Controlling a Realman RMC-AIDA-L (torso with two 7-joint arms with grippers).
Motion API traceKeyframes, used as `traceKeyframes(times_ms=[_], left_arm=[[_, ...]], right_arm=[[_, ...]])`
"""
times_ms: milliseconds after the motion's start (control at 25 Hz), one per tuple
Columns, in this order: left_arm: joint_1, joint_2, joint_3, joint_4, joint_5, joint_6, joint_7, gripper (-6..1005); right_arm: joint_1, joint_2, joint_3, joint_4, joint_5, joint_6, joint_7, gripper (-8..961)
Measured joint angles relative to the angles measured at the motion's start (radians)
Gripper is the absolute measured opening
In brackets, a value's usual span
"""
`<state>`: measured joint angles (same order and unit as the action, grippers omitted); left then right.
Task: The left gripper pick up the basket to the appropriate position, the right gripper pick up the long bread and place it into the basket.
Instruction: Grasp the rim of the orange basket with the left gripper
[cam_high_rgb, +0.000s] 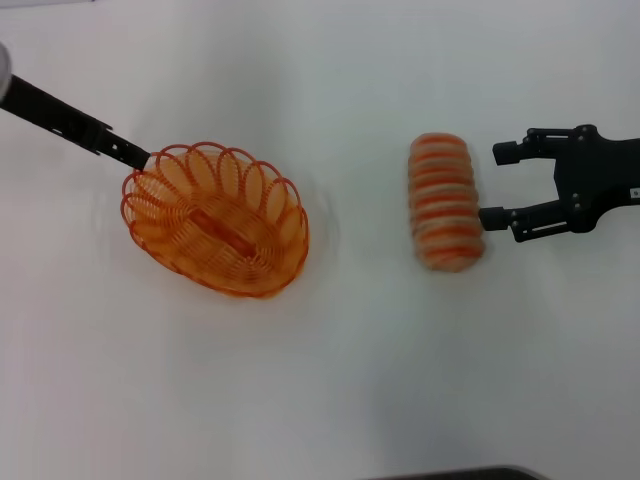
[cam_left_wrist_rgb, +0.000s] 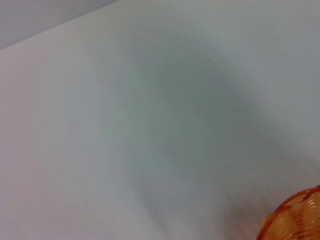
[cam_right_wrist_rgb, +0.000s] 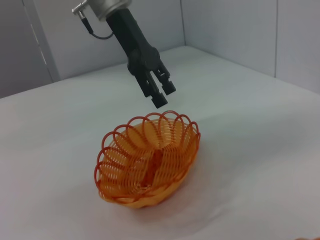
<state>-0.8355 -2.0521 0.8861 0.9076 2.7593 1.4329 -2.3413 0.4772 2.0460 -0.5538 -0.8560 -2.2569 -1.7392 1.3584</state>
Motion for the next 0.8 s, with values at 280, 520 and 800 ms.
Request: traceKeyframes(times_ms=[280, 520, 800], left_arm=[[-0.012, -0.01, 0.047, -0.025, 0.014, 0.0, 0.002, 843], [-0.005, -0.024, 0.072, -0.031, 0.017, -0.01, 0.006, 844], [-0.003, -0.032, 0.083, -0.089, 0.02, -0.064, 0.002, 841]], right_arm=[[0.006, -0.003, 0.0, -0.001, -0.001, 0.0, 0.001, 946], [0.007, -0.008, 0.0, -0.002, -0.001, 0.001, 0.002, 945], [0.009, -0.009, 0.0, -0.002, -0.001, 0.0, 0.002, 945]])
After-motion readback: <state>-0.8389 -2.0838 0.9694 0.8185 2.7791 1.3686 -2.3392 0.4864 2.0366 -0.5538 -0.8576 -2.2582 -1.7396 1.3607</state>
